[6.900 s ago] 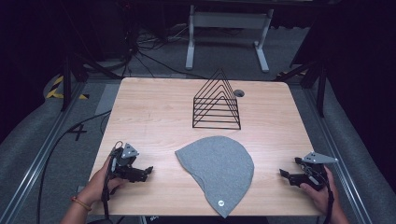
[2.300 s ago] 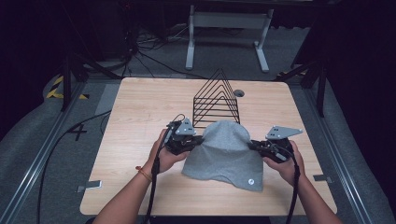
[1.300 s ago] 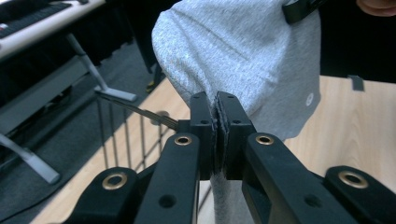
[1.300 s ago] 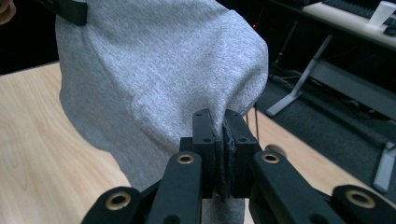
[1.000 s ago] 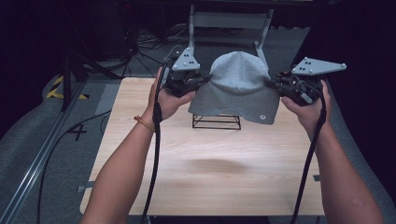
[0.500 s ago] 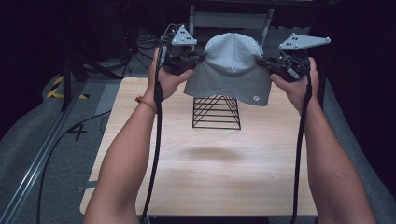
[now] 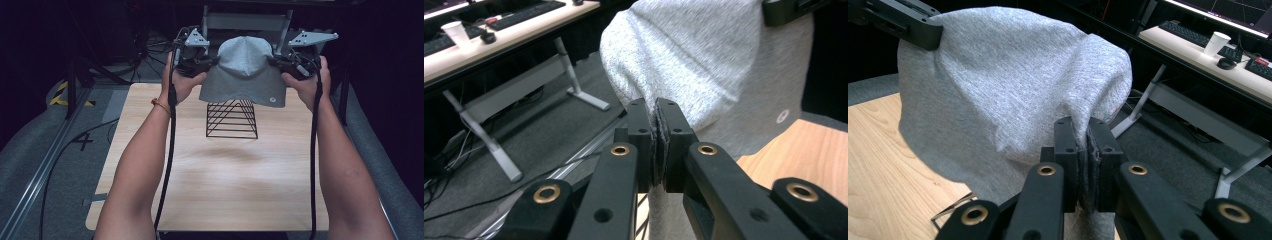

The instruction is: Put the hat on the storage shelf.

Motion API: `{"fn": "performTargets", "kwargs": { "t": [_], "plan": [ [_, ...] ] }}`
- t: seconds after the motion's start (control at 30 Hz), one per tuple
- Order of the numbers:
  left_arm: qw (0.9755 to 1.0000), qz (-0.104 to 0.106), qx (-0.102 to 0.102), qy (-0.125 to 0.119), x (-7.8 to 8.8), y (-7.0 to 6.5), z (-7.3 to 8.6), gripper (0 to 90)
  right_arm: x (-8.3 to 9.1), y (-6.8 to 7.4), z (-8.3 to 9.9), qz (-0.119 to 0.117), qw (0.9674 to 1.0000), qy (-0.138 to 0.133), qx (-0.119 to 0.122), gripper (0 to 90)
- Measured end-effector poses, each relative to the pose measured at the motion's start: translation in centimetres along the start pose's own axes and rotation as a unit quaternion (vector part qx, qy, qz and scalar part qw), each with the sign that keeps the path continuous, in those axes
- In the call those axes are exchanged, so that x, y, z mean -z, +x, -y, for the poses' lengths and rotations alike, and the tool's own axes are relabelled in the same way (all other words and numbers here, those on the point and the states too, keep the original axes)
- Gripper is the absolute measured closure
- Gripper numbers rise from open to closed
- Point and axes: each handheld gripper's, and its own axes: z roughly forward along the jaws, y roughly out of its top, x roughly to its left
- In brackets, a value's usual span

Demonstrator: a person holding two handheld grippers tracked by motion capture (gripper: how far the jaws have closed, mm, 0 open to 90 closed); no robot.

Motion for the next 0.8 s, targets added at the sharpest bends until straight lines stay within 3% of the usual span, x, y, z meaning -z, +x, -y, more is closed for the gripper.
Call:
{"fn": "performTargets", "kwargs": {
  "t": [0.17,0.4,0.5,0.8],
  "plan": [
    [0.9999,-0.001,0.010,-0.012,-0.4,0.8,0.0,86.4,-0.8,0.0,-0.1,0.000,1.0000,-0.003,-0.006,85.2],
    [0.9999,-0.011,0.009,-0.010,-0.8,1.7,-0.6,86.4,-1.6,-0.5,-0.9,-0.001,0.9999,-0.012,-0.002,85.2],
    [1.0000,-0.003,0.003,-0.006,-1.0,1.8,-1.0,86.4,-2.2,-0.6,-1.0,-0.006,0.9999,-0.014,-0.005,85.2],
    [0.9998,0.015,0.009,0.003,-1.6,0.9,0.9,86.4,-2.5,-0.1,0.5,-0.023,0.9997,0.006,0.003,85.2]
  ]
}}
